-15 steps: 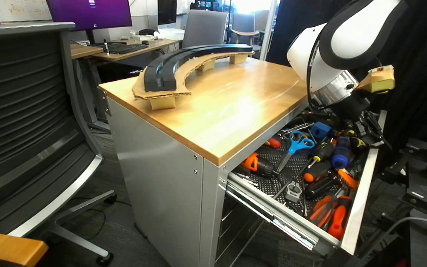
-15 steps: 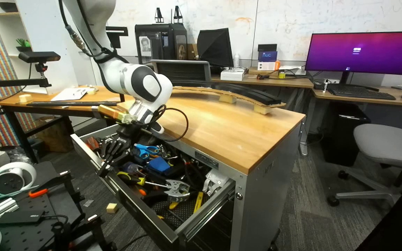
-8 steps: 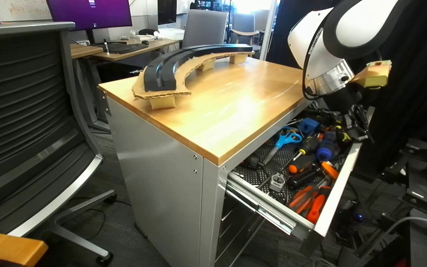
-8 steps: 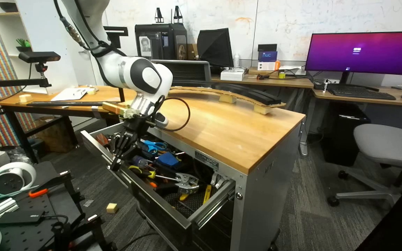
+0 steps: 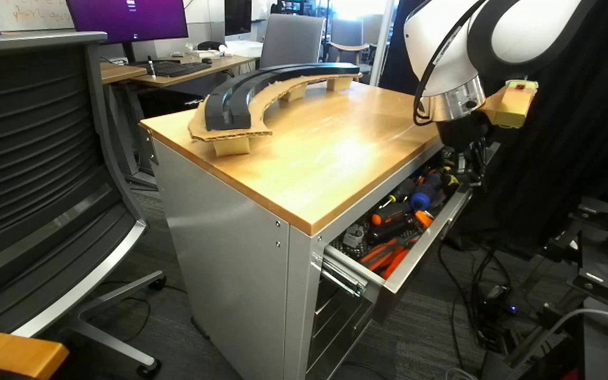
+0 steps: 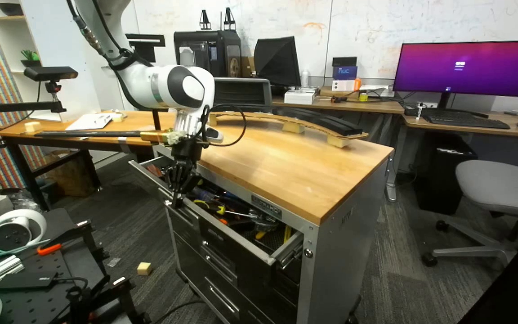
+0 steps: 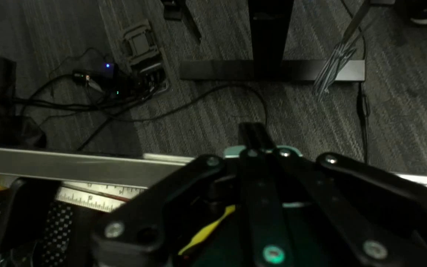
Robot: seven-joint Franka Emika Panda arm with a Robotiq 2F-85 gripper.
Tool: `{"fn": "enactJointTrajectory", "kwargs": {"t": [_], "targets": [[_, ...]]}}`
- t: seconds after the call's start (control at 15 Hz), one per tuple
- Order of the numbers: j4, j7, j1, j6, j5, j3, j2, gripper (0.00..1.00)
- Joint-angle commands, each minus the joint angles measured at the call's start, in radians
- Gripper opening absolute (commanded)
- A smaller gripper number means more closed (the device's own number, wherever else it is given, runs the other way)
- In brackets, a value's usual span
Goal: Put the screwdriver in the drawer and then close the drawer
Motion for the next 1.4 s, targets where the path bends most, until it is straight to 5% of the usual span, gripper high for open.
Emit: {"fn": "enactJointTrajectory", "kwargs": {"t": [0.0, 0.4, 0.87, 1.0, 1.13, 1.33], "targets": [[0.01, 0.12, 0.044, 0.18, -0.104, -0.043, 0.045, 0.0], [0.006, 0.359, 0.118, 0.367, -0.296, -0.13, 0.046, 0.0], [-0.143, 0.626, 0.154, 0.587, -0.495, -0.209, -0.079, 0.0], [-0.185, 0.686, 0.144, 0.643, -0.571, -0.221, -0.128, 0.27], [-0.228, 0.705, 0.145, 0.67, -0.628, -0.245, -0.2, 0.41], [-0.311, 0.565, 0.113, 0.604, -0.557, -0.216, -0.361, 0.63]]}}
